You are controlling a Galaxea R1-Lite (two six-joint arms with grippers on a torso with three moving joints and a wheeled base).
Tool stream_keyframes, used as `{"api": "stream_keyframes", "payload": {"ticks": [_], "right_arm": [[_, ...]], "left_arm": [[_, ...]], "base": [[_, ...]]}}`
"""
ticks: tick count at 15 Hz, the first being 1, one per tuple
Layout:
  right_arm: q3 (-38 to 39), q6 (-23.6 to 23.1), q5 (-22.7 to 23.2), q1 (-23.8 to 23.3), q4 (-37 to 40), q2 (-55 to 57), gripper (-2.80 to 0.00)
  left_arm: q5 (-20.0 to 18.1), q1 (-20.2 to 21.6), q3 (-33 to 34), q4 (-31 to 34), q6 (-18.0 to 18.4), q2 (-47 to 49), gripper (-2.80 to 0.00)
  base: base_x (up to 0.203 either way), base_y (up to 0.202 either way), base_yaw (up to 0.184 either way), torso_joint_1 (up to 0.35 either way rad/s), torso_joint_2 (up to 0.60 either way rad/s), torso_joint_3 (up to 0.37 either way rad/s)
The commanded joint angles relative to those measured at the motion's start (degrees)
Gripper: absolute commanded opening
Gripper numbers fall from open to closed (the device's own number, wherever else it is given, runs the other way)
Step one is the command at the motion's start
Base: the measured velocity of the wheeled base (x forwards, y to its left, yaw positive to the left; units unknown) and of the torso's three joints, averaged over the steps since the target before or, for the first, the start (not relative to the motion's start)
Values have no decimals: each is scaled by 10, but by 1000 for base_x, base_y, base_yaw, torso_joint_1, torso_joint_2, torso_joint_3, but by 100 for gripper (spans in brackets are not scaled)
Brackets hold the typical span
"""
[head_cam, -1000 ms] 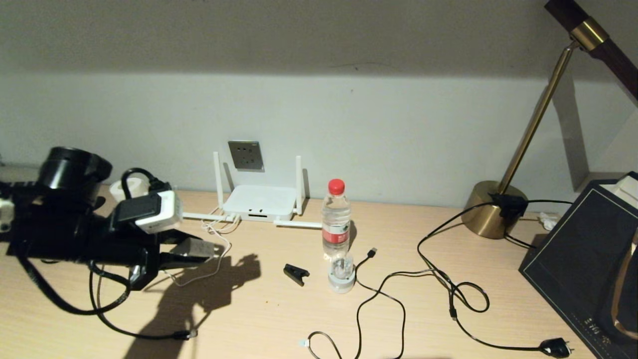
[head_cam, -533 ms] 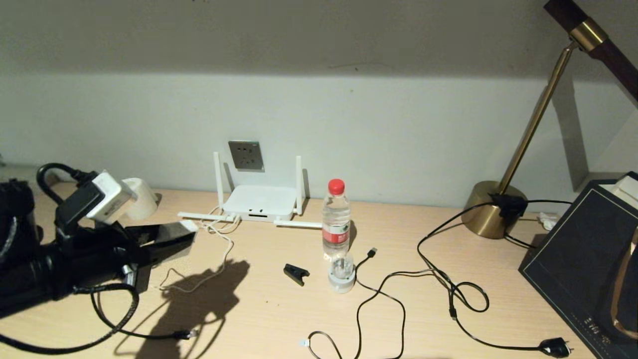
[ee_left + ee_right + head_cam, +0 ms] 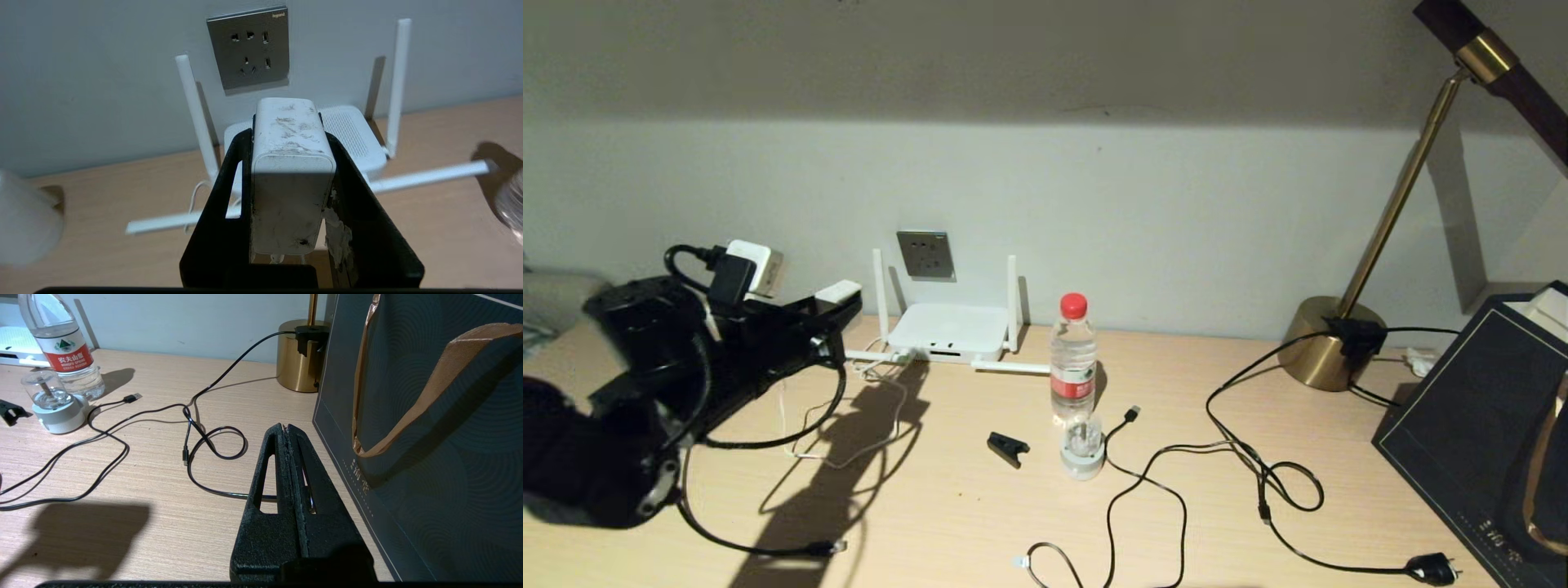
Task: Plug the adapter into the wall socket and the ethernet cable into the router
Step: Align plug and socket
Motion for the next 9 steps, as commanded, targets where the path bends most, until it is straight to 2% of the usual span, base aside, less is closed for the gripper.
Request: {"api": "stream_keyframes", "payload": {"ticks": [1,5,9], "right_arm": [[20,0,0,0,0,1,-280],[20,0,0,0,-1,1,-280],[20,0,0,0,-1,1,-280]], "left_arm": [[9,-13,-67,-21,-9,131,-280],[17,-34,-184,-36,-24,222,-280],[53,-39,-294,-53,-69,281,-280]], "base": [[0,0,0,0,0,0],[0,0,0,0,0,0],[0,0,0,0,0,0]]}}
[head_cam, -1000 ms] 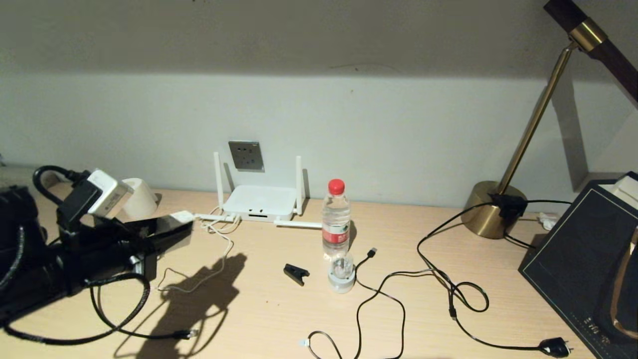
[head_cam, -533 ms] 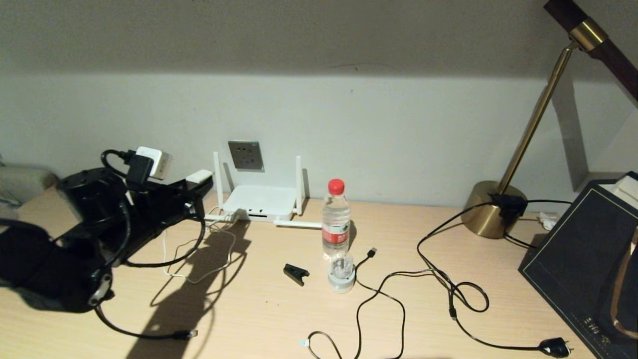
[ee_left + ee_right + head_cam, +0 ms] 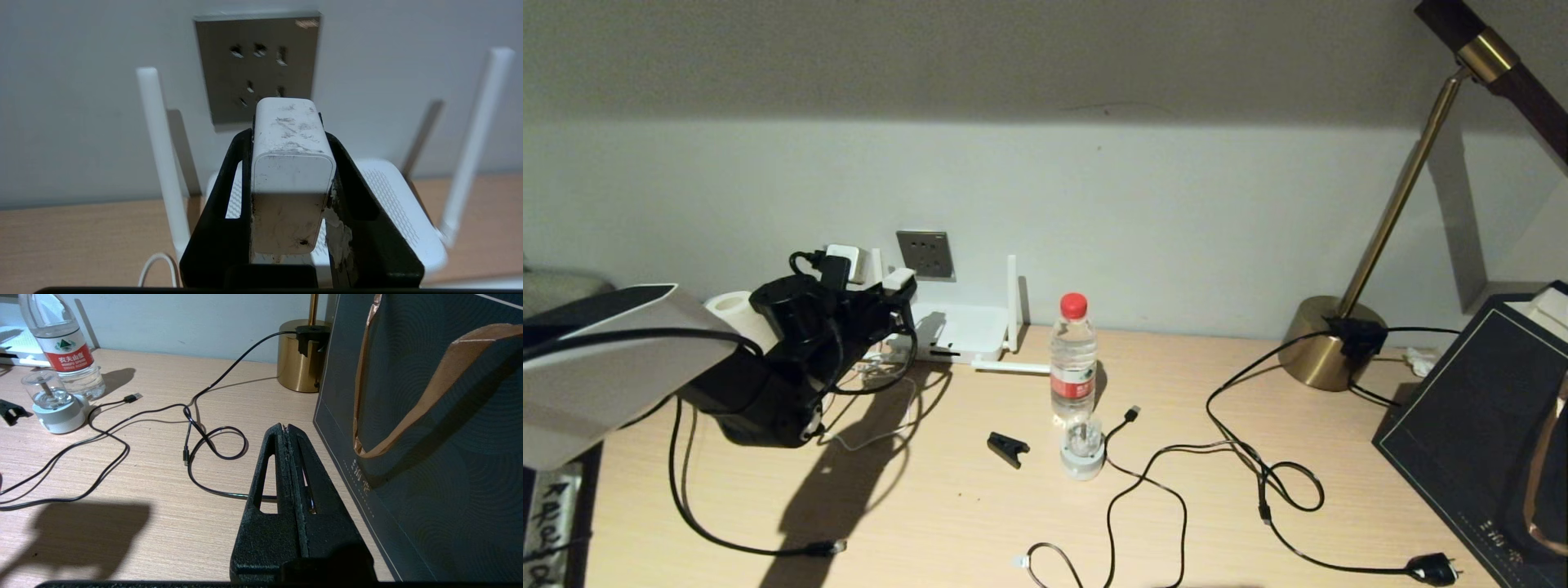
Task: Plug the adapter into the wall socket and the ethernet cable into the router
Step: Align plug and socket
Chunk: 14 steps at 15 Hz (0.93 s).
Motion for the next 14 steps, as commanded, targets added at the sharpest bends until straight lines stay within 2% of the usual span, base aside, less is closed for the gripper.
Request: {"api": "stream_keyframes", "payload": {"ticks": [1,4,7,14], "right_arm": [[20,0,0,0,-1,1,-280],[20,0,0,0,-1,1,-280],[19,0,0,0,0,1,-280],[20,0,0,0,-1,1,-280]], "left_arm": [[13,-4,-42,-19,-7,48,-280],[26,-6,-47,-25,-11,54,-280],[43,-14,-59,-57,-23,67,-280],[61,-19,-90,-67,-38,78,-280]], "base": [[0,0,0,0,0,0],[0,0,0,0,0,0],[0,0,0,0,0,0],[0,0,0,0,0,0]]}}
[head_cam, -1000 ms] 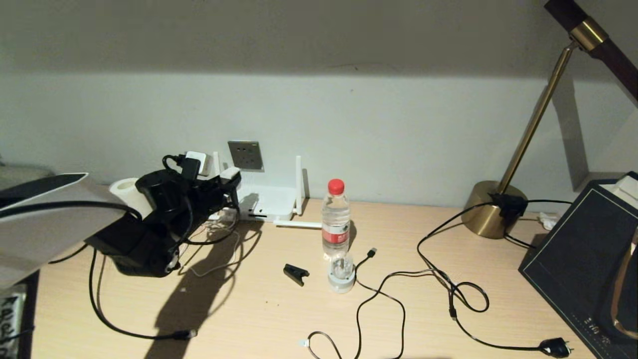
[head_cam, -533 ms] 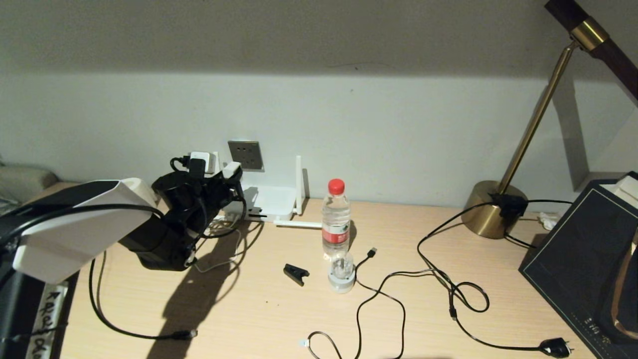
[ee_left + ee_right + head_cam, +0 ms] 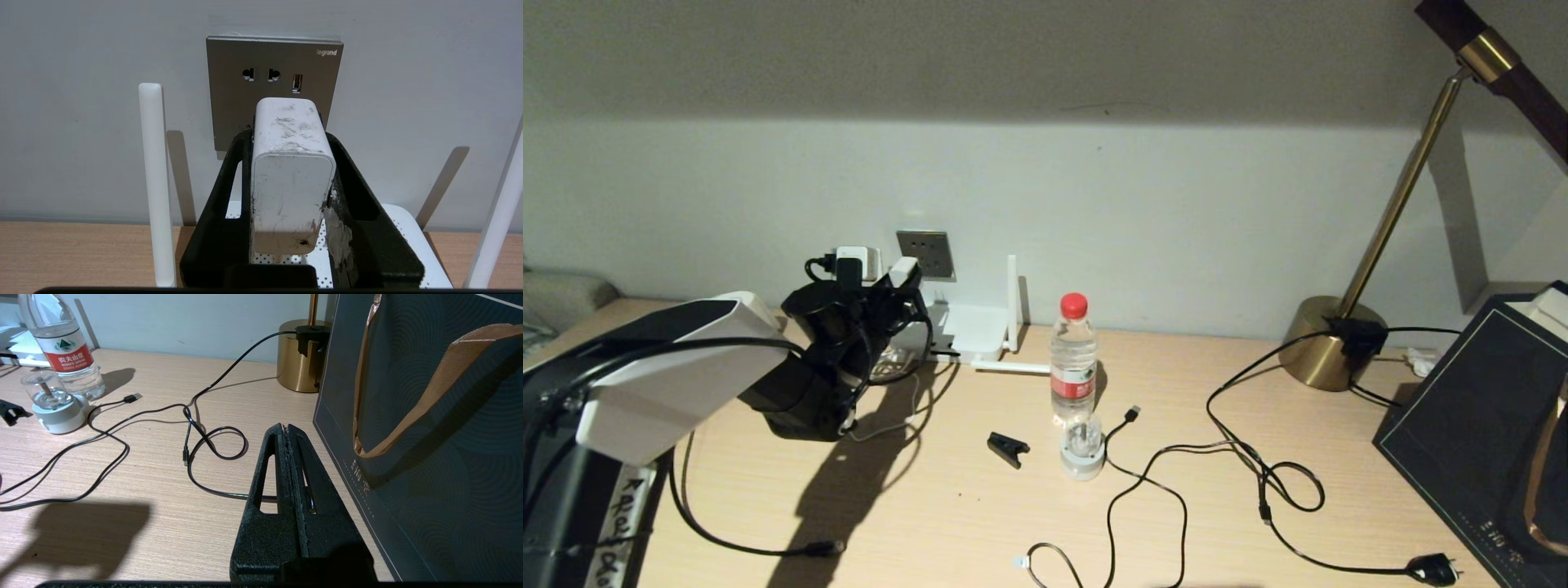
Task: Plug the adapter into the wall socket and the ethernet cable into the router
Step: Align plug and socket
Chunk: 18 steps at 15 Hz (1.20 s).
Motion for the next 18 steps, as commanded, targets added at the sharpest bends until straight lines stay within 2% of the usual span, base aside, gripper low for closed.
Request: {"api": "stream_keyframes", "payload": {"ticks": [1,18], "right_arm": [[20,0,0,0,0,1,-280],[20,0,0,0,0,1,-280]], "left_arm": [[1,0,-8,-4,-2,5,-280],[-3,6,-5,-4,-5,5,-280]], "base": [[0,0,0,0,0,0],[0,0,0,0,0,0]]}}
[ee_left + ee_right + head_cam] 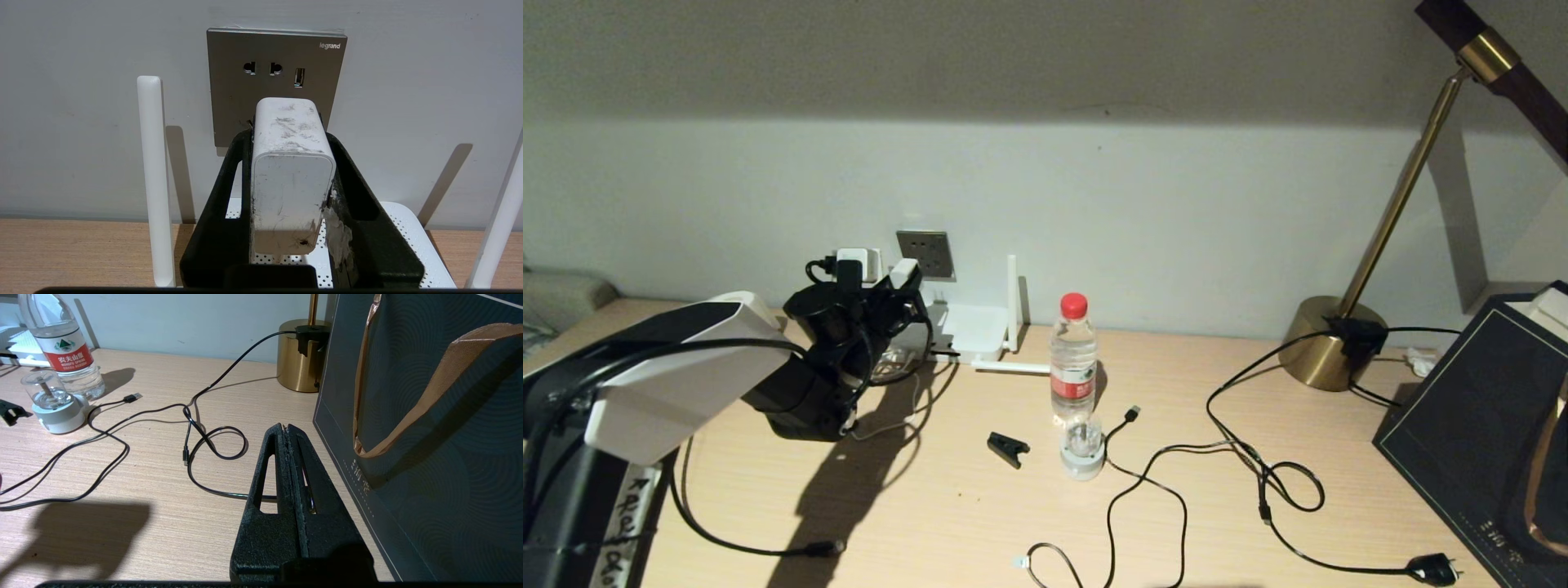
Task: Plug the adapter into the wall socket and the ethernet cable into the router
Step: Align plug and socket
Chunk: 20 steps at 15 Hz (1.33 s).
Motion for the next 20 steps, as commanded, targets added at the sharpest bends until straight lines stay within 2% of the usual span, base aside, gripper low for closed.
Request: {"api": "stream_keyframes", "payload": {"ticks": [1,11,20], "right_arm": [[20,0,0,0,-1,1,-280],[20,0,0,-1,0,1,-280],[20,0,0,-1,0,1,-280]], "left_arm": [[-1,1,0,-5,1,-1,-280],[-4,2,-4,-4,0,4,-280],[-4,11,-36,-3,0,25,-280]], "base": [[0,0,0,0,0,0],[0,0,0,0,0,0],[0,0,0,0,0,0]]}}
